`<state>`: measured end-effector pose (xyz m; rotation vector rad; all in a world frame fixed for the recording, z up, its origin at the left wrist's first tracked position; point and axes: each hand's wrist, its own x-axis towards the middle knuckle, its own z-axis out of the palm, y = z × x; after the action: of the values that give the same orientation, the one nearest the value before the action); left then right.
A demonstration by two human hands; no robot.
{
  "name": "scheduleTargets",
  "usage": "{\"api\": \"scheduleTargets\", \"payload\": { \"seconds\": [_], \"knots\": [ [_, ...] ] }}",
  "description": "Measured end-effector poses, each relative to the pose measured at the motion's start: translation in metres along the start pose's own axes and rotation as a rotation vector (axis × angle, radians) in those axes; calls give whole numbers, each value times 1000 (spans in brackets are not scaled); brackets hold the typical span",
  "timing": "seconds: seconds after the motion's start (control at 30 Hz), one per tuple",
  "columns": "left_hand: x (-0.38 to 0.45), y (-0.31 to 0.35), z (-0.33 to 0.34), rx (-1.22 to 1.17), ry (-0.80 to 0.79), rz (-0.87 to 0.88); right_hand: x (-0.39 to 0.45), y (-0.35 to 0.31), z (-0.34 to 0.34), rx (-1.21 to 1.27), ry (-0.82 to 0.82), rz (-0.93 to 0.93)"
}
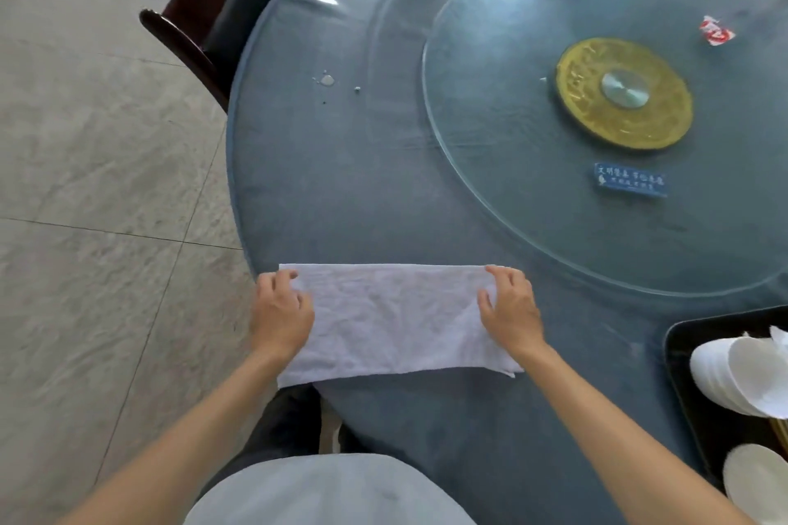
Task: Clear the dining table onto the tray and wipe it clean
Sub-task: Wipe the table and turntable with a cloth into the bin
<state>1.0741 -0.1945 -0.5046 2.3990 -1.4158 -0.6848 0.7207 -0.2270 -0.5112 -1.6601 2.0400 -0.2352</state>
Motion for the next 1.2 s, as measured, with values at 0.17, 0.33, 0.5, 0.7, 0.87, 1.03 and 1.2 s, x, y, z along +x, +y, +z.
{"api": "scheduleTargets", "payload": {
  "seconds": [0.17,0.33,0.5,0.7,0.87,1.03,1.2],
  "knots": [
    [-51,37,62,181,-137,347,-33,-23,50,-254,-85,-351],
    [-65,28,99,341,-90,287,-48,-27,78,-381,-91,-336],
    [-54,28,104,350,-20,242,-31,-39,88,-403,-46,-329],
    [8,29,93,343,14,209,24,-81,95,-394,-49,-342],
    [56,31,85,323,34,184,70,-112,99,-379,-79,-339],
    [136,33,69,313,57,247,124,-155,106,-379,-45,-317],
    [244,44,40,357,18,303,195,-212,115,-356,-16,-245]
  ]
}}
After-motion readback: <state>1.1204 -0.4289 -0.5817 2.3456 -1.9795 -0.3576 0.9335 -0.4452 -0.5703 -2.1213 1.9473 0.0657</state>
